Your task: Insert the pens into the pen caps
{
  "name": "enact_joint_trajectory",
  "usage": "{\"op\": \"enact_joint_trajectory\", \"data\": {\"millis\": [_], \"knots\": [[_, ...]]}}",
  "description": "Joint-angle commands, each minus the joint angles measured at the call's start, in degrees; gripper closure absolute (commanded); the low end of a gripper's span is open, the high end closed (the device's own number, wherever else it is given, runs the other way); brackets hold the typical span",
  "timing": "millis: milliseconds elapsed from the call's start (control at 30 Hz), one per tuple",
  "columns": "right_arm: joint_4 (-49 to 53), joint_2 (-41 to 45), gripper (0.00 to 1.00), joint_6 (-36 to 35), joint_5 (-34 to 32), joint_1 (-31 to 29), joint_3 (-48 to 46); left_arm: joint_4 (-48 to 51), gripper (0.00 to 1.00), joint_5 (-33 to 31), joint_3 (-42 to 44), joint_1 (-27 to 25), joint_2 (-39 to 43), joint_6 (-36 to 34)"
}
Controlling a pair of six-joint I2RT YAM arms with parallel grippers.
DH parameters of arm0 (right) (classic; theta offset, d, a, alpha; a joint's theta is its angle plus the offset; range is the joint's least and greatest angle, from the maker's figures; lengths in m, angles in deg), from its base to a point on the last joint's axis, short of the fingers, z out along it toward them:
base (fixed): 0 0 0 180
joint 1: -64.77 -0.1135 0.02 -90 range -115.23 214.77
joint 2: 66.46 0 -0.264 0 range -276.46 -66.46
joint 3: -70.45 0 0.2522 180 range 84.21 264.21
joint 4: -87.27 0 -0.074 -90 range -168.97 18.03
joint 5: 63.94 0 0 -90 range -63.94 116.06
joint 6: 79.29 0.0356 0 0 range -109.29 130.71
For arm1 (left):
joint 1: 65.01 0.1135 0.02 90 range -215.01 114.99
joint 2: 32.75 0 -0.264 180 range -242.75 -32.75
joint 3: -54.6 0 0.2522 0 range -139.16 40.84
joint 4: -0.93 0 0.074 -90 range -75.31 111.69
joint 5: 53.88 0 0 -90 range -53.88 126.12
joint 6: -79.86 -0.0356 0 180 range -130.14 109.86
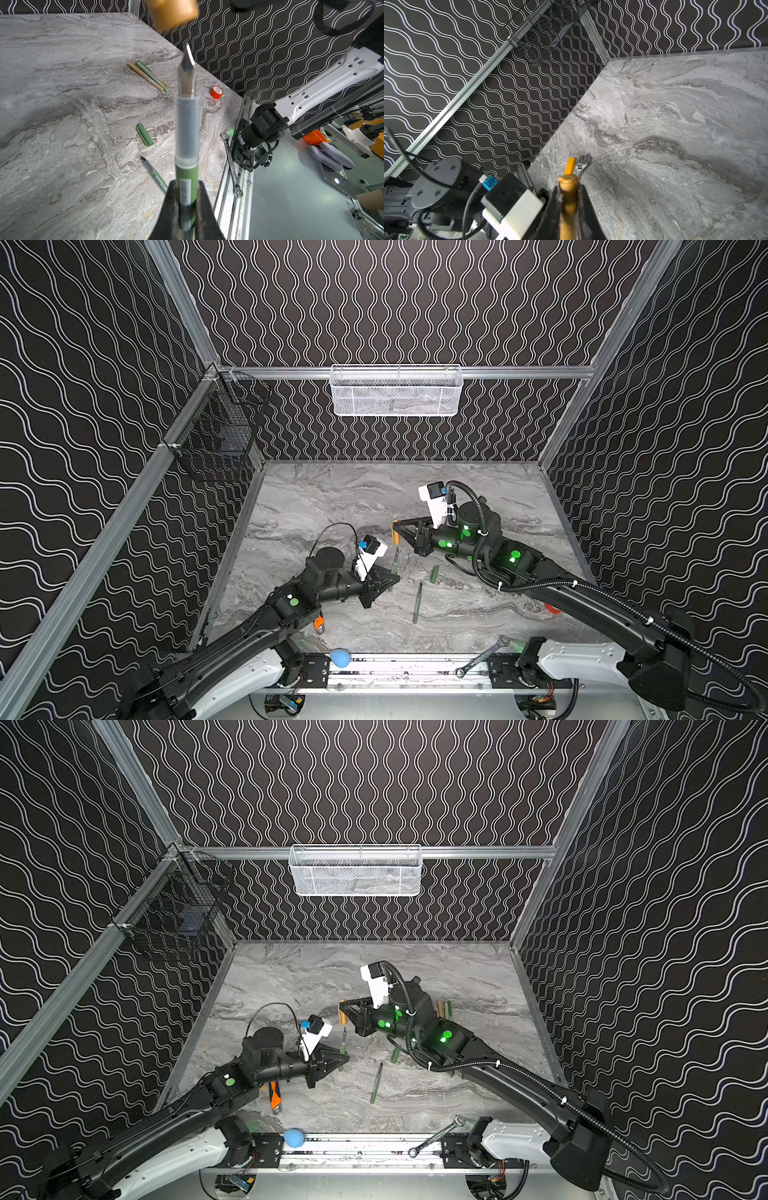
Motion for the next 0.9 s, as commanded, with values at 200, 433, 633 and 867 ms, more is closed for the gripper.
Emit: {"op": "enact_joint_trajectory", "data": {"millis": [200,433,633,867], "knots": [[-2.8,0.8,0.88,-0.36,1.14,-0.28,-0.98,-2.67,1.0,1.82,-0.42,1.52,0.11,1.38],[-3.12,0.72,0.88,-0.78,1.8,-0.63,-1.06,-3.11,1.0,2.71,-0.33,2.23,-0.08,1.76],[-3.82,0.47,0.88,-1.17,2.19,-1.07,-1.23,-3.21,1.0,2.89,-0.33,2.5,-0.17,1.84],[-3.88,0.46,0.89,-2.28,1.82,-1.86,-1.55,-3.29,1.0,3.13,-0.46,3.1,0.19,2.18]]}}
